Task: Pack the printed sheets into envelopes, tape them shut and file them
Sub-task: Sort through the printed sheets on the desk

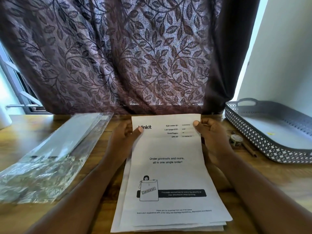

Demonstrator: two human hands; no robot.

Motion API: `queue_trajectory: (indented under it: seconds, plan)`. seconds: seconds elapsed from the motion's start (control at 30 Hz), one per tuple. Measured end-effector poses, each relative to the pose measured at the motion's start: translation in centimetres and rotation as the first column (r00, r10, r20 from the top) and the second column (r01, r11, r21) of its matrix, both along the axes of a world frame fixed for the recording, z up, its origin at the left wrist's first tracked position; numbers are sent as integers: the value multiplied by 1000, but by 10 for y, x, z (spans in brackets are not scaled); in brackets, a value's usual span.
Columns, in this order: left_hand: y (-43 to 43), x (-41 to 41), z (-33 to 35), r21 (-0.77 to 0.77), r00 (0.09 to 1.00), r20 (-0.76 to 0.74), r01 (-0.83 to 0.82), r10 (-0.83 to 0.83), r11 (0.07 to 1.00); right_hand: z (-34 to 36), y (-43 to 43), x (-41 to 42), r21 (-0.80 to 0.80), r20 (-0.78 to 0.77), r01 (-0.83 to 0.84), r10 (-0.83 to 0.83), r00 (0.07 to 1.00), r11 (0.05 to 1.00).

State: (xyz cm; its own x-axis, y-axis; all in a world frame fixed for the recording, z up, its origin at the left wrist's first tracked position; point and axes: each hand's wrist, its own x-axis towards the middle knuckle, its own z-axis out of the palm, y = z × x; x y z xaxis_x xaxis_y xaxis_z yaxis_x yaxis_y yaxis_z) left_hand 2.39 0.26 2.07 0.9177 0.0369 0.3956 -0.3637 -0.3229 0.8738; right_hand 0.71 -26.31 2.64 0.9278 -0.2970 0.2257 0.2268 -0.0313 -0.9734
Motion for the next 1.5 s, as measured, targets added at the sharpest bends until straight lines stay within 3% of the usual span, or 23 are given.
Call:
queue_trajectory:
  seconds: [0.17, 0.33, 0.53, 0.83, 0.97, 1.03, 1.1, 1.17, 1.27, 1.37, 1.5]
  plan:
    - [2, -3, -6, -61, 985, -112, 124, -130, 990, 5, 3, -1, 166, 24, -40, 36, 999, 985]
    - [5, -2, -1, -197, 986, -65, 139, -154, 971, 8, -2, -7, 11, -75, -243, 243, 967, 970]
    - [13, 6, -5, -390, 953, -74, 242, -293, 888, 8, -5, -6, 144, -96, -226, 241, 966, 964]
    - [11, 0, -3, -464, 951, -107, 210, -291, 860, 8, -9, -8, 151, -176, -284, 309, 935, 947]
    - [13, 6, -3, -365, 971, -72, 189, -230, 911, 9, -4, -7, -68, -111, -208, 200, 974, 976]
    - [12, 11, -6, -128, 992, -75, 93, -104, 987, 7, 0, -7, -140, -85, -160, 149, 985, 977]
    - [10, 9, -5, 93, 999, -54, 1, 4, 996, 8, 4, -7, -244, -25, -82, 79, 997, 966]
    - [6, 2, -1, 202, 998, 4, -55, 56, 978, 8, 5, -5, -460, 47, 32, -11, 999, 887]
    - [0, -7, 5, 177, 993, 96, -83, 66, 981, 7, 12, -9, -759, 188, 219, -115, 975, 613]
    - [-4, -14, 10, 256, 964, 263, -103, 34, 961, 4, 26, -14, -838, 341, 329, -54, 939, 434]
    - [-13, -24, 13, 329, 865, 500, -136, -50, 934, 6, 49, -22, -876, 377, 318, 103, 921, 363]
